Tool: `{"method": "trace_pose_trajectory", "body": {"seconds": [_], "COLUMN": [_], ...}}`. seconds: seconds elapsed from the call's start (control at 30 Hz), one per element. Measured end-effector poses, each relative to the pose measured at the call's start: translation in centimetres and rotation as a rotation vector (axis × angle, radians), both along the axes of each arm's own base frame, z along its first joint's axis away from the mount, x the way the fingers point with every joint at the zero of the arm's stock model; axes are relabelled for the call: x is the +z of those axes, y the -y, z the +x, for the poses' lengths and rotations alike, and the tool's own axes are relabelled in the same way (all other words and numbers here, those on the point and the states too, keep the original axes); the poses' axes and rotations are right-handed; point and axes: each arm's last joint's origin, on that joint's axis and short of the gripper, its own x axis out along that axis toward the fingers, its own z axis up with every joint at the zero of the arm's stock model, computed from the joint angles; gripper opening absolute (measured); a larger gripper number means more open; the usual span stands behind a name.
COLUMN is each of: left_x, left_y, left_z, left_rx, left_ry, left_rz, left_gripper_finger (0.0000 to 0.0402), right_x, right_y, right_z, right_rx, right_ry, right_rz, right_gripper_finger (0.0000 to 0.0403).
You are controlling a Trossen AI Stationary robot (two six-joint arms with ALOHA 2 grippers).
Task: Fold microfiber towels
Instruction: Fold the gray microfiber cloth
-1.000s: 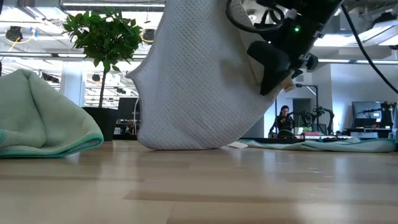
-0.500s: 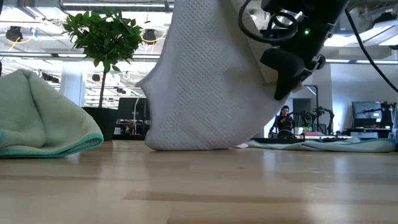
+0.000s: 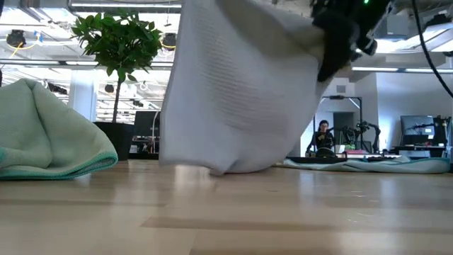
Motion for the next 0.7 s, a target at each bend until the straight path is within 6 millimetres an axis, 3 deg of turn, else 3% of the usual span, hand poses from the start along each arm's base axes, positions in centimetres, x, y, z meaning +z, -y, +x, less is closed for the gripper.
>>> {"method": "trace_pose_trajectory", "body": {"seconds": [0.27,0.5,0.7], "left_x": [-2.1,-4.8,-4.1], "left_y": [-0.6,-3.4,-6.1], "left_z": [1.8,3.6,3.4], "left_rx": [0.088,0.230,0.404], "left_ry": [-0.067,-0.143,-0.101], "left_rz": [0.014,0.129,0.298], "left_gripper_finger": [0.0000,0.0000,0.0000], "right_x": [4.0,6.8,9.2], "right_y": [0.9,3.5,6.5], "right_z": [-1.7,-1.4,-0.8], "right_rx": [0.051,0.048,0.016], "right_ry": [0.121,0.098,0.117], "right_rz": [-0.020,-0.164,-0.313], "right_gripper_finger": [0.0005,0.0005,0.0005]}}
